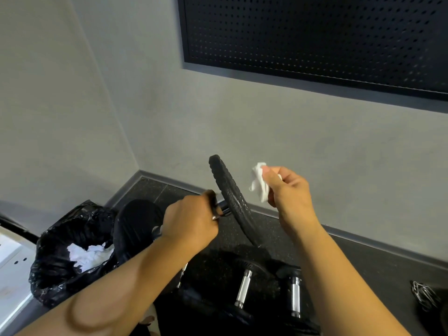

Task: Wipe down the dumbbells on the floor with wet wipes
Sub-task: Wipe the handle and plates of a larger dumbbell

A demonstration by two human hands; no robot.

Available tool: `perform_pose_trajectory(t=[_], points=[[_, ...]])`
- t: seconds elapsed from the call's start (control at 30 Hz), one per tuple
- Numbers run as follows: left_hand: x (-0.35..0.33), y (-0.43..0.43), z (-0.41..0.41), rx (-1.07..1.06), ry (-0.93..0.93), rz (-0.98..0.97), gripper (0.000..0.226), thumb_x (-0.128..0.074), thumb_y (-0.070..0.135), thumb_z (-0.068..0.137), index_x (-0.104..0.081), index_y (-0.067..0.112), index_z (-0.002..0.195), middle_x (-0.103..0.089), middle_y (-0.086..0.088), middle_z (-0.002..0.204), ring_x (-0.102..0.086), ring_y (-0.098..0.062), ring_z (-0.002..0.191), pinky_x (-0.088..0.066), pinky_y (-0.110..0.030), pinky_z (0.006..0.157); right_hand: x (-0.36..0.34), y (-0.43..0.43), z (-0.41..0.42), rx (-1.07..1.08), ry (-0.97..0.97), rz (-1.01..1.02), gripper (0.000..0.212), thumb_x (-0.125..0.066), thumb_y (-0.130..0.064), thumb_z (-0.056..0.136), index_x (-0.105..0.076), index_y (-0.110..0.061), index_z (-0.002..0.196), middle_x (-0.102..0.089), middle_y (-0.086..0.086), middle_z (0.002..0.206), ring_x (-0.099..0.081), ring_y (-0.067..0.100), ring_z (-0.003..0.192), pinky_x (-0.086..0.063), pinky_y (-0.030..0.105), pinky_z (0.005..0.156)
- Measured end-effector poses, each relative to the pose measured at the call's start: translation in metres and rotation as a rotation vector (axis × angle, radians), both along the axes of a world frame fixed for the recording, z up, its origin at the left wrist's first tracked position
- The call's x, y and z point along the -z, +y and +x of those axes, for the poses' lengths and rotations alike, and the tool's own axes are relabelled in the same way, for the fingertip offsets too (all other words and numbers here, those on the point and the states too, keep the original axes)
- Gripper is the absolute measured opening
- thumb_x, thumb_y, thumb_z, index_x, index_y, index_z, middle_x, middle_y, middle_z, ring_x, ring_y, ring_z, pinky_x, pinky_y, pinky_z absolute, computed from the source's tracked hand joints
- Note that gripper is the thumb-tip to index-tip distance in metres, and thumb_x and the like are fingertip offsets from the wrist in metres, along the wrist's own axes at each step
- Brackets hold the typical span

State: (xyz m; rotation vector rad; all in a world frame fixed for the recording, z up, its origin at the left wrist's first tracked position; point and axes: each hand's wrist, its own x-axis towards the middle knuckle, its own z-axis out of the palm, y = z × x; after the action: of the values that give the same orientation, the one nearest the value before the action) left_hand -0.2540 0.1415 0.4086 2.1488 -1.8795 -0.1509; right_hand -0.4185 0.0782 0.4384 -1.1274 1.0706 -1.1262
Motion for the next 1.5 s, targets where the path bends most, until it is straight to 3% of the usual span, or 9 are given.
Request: perform_pose_trajectory(t=[0.1, 0.2, 0.4, 0.5, 0.77, 1.0, 1.17, 1.33, 1.5], points=[[0.0, 0.002, 0.0, 0.044, -0.012, 0.002, 0.011, -0.055, 0.036, 0.09, -0.055, 0.031, 0.099, -0.058, 0.01, 0.074, -0.056, -0.012, 0.066, -0.047, -0.027, 0.063, -0.028, 0.035, 0.012, -0.067, -0.042, -0.209, 0.016, -0.062, -0.013, 0.09, -0.062, -0.001, 0.08, -0.058, 0.003, 0.06, -0.049, 0.005, 0.047, -0.041, 0.017, 0.045], [-0.002, 0.006, -0.002, 0.076, -0.035, -0.007, 0.008, -0.053, 0.038, 0.091, -0.054, 0.032, 0.096, -0.052, 0.011, 0.069, -0.052, -0.01, 0.063, -0.039, -0.024, 0.06, -0.026, 0.049, 0.022, -0.1, 0.13, -0.365, 0.022, -0.065, -0.024, 0.089, -0.056, -0.015, 0.071, -0.054, -0.005, 0.063, -0.047, 0.007, 0.058, -0.04, 0.022, 0.054], [-0.012, 0.016, -0.013, 0.093, 0.016, -0.014, 0.022, -0.056, 0.036, 0.089, -0.039, 0.036, 0.075, -0.05, 0.01, 0.062, -0.06, -0.012, 0.066, -0.052, -0.029, 0.068, -0.019, 0.006, 0.035, -0.094, 0.339, -0.342, 0.031, -0.057, -0.032, 0.09, -0.044, -0.017, 0.067, -0.049, 0.003, 0.061, -0.046, 0.02, 0.059, -0.048, 0.04, 0.06], [-0.014, 0.018, -0.017, 0.08, 0.026, -0.05, 0.02, -0.056, 0.035, 0.089, -0.04, 0.034, 0.078, -0.052, 0.01, 0.066, -0.059, -0.013, 0.068, -0.047, -0.026, 0.064, -0.003, -0.017, 0.033, -0.114, 0.43, -0.295, 0.028, -0.054, -0.035, 0.09, -0.045, -0.02, 0.069, -0.054, 0.009, 0.063, -0.051, 0.027, 0.062, -0.051, 0.05, 0.067], [-0.014, 0.009, -0.016, -0.044, 0.131, -0.056, 0.02, -0.059, 0.031, 0.087, -0.046, 0.031, 0.072, -0.058, 0.01, 0.067, -0.058, -0.01, 0.066, -0.046, -0.027, 0.063, 0.038, -0.005, -0.006, -0.165, 0.585, -0.143, 0.028, -0.05, -0.024, 0.096, -0.044, -0.017, 0.07, -0.046, -0.004, 0.061, -0.041, 0.012, 0.058, -0.039, 0.031, 0.062], [-0.006, 0.007, -0.01, -0.112, 0.187, 0.043, 0.024, -0.059, 0.028, 0.087, -0.046, 0.032, 0.068, -0.062, 0.01, 0.074, -0.06, -0.01, 0.07, -0.053, -0.031, 0.069, 0.006, 0.043, -0.012, -0.252, 0.4, -0.22, 0.029, -0.054, -0.023, 0.095, -0.044, -0.015, 0.07, -0.041, -0.004, 0.057, -0.035, 0.007, 0.05, -0.033, 0.022, 0.049], [-0.008, 0.012, -0.012, -0.099, 0.177, 0.056, 0.024, -0.058, 0.03, 0.087, -0.043, 0.032, 0.068, -0.06, 0.01, 0.071, -0.058, -0.008, 0.067, -0.046, -0.026, 0.062, -0.022, 0.04, 0.011, -0.316, 0.289, -0.335, 0.029, -0.056, -0.026, 0.095, -0.045, -0.017, 0.069, -0.043, -0.003, 0.057, -0.039, 0.012, 0.051, -0.035, 0.024, 0.05], [-0.011, 0.015, -0.017, -0.088, 0.221, 0.047, 0.03, -0.06, 0.03, 0.086, -0.042, 0.031, 0.062, -0.055, 0.011, 0.064, -0.053, -0.003, 0.061, -0.038, -0.022, 0.056, -0.009, 0.001, 0.027, -0.317, 0.397, -0.314, 0.027, -0.053, -0.03, 0.094, -0.044, -0.023, 0.069, -0.062, 0.029, 0.077, -0.062, 0.045, 0.073, -0.054, 0.052, 0.065], [-0.013, 0.014, -0.018, -0.097, 0.236, 0.043, 0.031, -0.062, 0.028, 0.085, -0.043, 0.03, 0.061, -0.054, 0.012, 0.061, -0.052, -0.002, 0.059, -0.035, -0.02, 0.052, 0.035, -0.021, 0.005, -0.284, 0.645, -0.192, 0.025, -0.048, -0.016, 0.096, -0.044, -0.02, 0.072, -0.049, 0.002, 0.065, -0.044, 0.017, 0.061, -0.041, 0.036, 0.061]])
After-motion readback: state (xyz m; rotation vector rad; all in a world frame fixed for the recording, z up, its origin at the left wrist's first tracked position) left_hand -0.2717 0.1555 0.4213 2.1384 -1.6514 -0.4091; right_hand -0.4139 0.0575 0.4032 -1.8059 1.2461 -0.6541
